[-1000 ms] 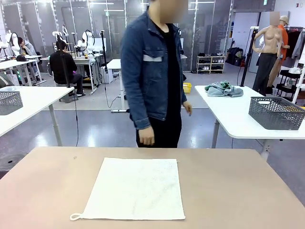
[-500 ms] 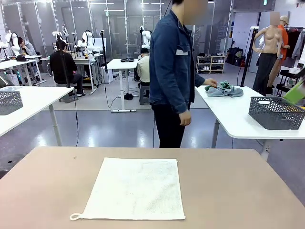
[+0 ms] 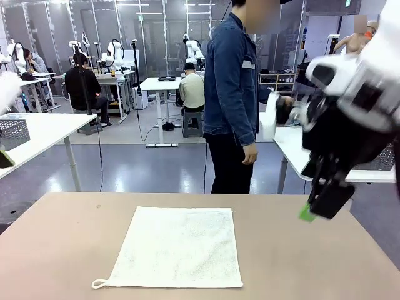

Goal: Fold the towels and place them in the basket.
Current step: When a person lays out a Towel with hook on the table, fold it in half twice.

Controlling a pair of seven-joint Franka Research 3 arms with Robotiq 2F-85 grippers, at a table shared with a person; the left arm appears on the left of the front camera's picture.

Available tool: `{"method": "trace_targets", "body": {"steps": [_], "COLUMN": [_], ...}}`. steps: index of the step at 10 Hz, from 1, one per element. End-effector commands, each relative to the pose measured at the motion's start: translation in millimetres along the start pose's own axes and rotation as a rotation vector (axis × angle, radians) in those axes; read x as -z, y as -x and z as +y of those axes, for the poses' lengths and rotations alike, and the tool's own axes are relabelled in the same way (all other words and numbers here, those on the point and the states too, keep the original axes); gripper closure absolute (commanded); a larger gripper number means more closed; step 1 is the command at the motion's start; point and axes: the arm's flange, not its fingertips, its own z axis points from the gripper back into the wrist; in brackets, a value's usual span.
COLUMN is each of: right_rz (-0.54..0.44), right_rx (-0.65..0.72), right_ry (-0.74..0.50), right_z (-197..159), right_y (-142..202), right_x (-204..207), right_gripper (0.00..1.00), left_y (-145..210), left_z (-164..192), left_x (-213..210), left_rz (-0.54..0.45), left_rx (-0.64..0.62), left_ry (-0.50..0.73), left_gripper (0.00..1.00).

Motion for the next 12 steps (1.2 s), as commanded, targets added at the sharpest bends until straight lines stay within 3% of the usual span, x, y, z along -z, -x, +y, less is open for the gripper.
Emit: {"method": "trace_targets", "body": {"steps": [1,4,5,6,10,12], "right_rz": [0.003,0.010,0.071,0.022,0.022,0.049], "right_rx": [-0.043,-0.017,0.057,-0.025,-0.025,-0.060], "right_ry": [0.000,-0.028,-0.002,-0.035,-0.035,-0.039], "right_z": [-7,-7,-13,-3,-3,-4], "right_y": [-1,-2,1,-4,-4,-15], "right_x": [25,42,39,43,43,63], "right_gripper": [0.00,0.00,0.00,0.00,0.00,0.00], "left_y": [4,3,5,2,3,-23], "left_z": [4,5,8,2,3,13], "left_x": [31,45,44,48,47,83], "left_rz": [0.001,0.001,0.050,0.013,0.017,0.027], "left_rx": [0.029,0.004,-0.049,-0.001,-0.005,0.062], "left_ry": [-0.003,0.011,-0.017,0.029,0.024,0.101], "left_gripper": [0.00,0.00,0.00,0.00,0.00,0.00]}}
